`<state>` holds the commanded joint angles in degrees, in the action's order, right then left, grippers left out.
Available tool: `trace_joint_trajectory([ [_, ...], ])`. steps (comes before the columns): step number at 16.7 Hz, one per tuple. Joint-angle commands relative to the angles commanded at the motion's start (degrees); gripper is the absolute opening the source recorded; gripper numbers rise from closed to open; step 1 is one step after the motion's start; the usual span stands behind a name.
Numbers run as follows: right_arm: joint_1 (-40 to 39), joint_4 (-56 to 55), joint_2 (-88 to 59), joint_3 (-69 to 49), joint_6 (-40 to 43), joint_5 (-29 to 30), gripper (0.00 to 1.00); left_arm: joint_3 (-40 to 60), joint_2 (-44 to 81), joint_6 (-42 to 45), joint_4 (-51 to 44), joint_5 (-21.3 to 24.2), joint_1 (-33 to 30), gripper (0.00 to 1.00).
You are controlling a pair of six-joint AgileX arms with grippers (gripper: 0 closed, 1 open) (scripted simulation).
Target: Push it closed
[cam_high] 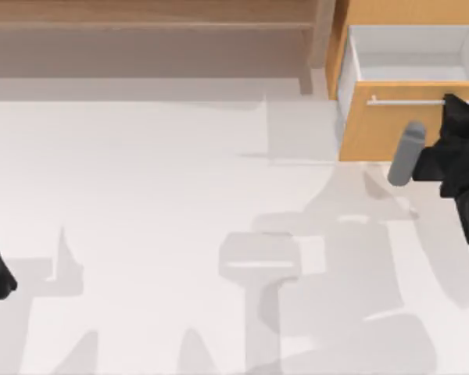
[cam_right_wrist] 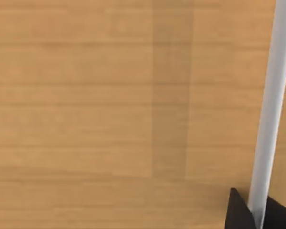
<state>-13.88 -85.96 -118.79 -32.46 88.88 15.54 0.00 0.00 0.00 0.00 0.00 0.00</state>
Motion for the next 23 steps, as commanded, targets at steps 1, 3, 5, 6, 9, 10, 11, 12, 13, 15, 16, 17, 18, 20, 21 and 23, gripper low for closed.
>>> trace_joint_trajectory([
  [1,0.16,0.55,-0.34,-1.08,0.02,-0.20,0.00,0.00,0.00,0.00,0.00,0.00,0.00,1.00],
  [3,0.68,2.30,-1.50,-4.03,0.06,-0.72,0.00,0.00,0.00,0.00,0.00,0.00,0.00,1.00],
  [5,1.33,4.48,-2.97,-7.51,0.07,-1.32,0.00,0.00,0.00,0.00,0.00,0.00,0.00,1.00],
  [6,1.66,5.56,-3.71,-9.25,0.06,-1.62,0.00,0.00,0.00,0.00,0.00,0.00,0.00,1.00],
  [9,2.45,8.14,-5.48,-13.40,0.06,-2.32,0.00,0.00,0.00,0.00,0.00,0.00,0.00,1.00],
  [10,2.58,8.59,-5.79,-14.13,0.06,-2.44,0.00,0.00,0.00,0.00,0.00,0.00,0.00,1.00],
  [11,2.63,8.75,-5.90,-14.40,0.07,-2.48,0.00,0.00,0.00,0.00,0.00,0.00,0.00,1.00],
  [12,2.63,8.75,-5.90,-14.40,0.07,-2.48,0.00,0.00,0.00,0.00,0.00,0.00,0.00,1.00],
  [13,2.63,8.75,-5.90,-14.40,0.07,-2.48,0.00,0.00,0.00,0.00,0.00,0.00,0.00,1.00],
  [15,2.42,8.81,-5.75,-14.28,-0.08,-2.40,0.00,0.00,0.00,0.00,0.00,0.00,0.00,1.00],
  [16,2.47,9.08,-5.95,-14.98,-0.06,-2.50,0.00,0.00,0.00,0.00,0.00,0.00,0.00,1.00],
  [17,2.57,9.60,-6.35,-16.10,-0.04,-2.65,0.00,0.00,0.00,0.00,0.00,0.00,0.00,1.00],
  [18,2.72,10.34,-6.93,-17.52,-0.01,-2.82,0.00,0.00,0.00,0.00,0.00,0.00,0.00,1.00],
  [20,3.13,12.30,-8.49,-20.95,0.03,-3.21,0.00,0.00,0.00,0.00,0.00,0.00,0.00,1.00],
  [21,3.37,13.39,-9.36,-22.80,0.04,-3.42,0.00,0.00,0.00,0.00,0.00,0.00,0.00,1.00],
  [23,3.84,15.50,-11.04,-26.39,0.03,-3.81,0.00,0.00,0.00,0.00,0.00,0.00,0.00,1.00],
])
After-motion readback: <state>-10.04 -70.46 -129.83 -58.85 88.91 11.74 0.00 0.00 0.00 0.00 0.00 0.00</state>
